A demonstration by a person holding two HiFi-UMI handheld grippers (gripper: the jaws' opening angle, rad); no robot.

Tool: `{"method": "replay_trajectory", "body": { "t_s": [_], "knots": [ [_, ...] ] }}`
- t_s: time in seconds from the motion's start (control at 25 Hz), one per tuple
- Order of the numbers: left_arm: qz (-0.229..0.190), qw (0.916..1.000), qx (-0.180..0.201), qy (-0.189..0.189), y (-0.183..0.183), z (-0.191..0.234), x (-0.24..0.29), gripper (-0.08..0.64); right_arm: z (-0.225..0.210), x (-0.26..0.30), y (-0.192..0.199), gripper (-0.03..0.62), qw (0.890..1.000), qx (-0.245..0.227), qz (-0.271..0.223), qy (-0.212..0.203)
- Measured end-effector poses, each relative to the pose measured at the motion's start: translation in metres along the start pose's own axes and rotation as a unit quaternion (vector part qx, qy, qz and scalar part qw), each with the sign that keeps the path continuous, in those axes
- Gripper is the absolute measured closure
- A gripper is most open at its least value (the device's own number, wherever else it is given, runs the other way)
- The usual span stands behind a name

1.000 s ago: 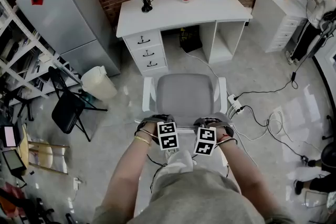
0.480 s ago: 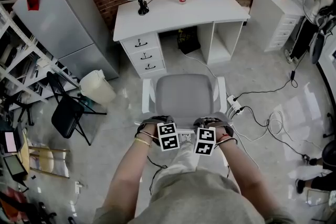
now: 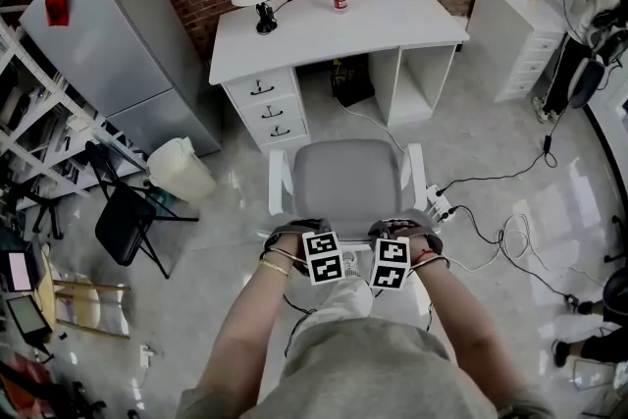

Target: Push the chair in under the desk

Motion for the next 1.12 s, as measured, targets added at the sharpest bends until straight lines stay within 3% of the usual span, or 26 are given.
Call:
{"method": "replay_trajectory", "body": {
  "t_s": [1.12],
  "knots": [
    [0.007, 1.0, 0.003, 0.006, -0.033, 0.078, 0.026, 0.517, -0.071, 0.028, 0.041, 0.564, 1.0, -0.001, 0.018, 0.009]
  ]
}}
Point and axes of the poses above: the fingertips, and each gripper's own axes: x forward along the fingers, z to its left, y out of its underside, the point moved 10 cm from there along -x, backward along the fingers, and after that the axes turned 14 degrees about -x, right-handed, at the moved point
